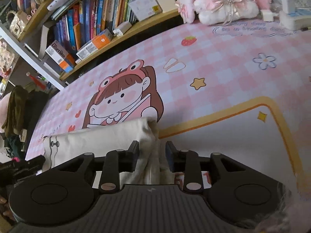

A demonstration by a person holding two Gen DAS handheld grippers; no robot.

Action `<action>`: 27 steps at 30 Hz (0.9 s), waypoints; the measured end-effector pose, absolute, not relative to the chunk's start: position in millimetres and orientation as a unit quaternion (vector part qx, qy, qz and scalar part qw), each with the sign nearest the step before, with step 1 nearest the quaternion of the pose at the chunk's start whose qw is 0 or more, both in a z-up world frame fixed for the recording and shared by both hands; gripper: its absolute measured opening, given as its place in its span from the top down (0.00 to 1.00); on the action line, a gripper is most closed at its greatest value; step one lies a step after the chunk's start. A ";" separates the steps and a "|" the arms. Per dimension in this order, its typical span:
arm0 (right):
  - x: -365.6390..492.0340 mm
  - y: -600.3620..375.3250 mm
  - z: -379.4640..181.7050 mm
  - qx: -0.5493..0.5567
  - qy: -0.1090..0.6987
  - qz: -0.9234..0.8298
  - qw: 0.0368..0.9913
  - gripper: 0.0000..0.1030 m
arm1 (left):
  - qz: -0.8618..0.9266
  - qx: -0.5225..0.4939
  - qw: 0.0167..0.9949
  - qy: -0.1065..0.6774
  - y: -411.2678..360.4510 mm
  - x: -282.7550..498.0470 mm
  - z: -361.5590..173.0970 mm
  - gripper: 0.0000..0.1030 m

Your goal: Fold clothes

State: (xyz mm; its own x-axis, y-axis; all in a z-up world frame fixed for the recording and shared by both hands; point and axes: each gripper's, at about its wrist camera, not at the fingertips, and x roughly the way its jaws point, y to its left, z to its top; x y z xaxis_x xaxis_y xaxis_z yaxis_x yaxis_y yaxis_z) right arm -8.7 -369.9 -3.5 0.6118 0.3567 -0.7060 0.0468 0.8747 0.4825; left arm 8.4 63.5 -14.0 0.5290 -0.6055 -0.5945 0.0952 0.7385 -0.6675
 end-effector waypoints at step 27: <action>-61.2 -361.3 -8.2 0.256 0.447 0.127 0.848 0.93 | -0.185 -0.311 0.835 0.416 67.4 0.1 -25.0 0.74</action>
State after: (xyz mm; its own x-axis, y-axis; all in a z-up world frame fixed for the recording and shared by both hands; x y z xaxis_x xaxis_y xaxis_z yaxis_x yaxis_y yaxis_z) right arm -61.2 -361.3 -8.2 0.5683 0.4446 -0.6924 0.0131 0.8365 0.5478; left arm 0.1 67.4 -25.0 0.5865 -0.5664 -0.5789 0.0498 0.7387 -0.6722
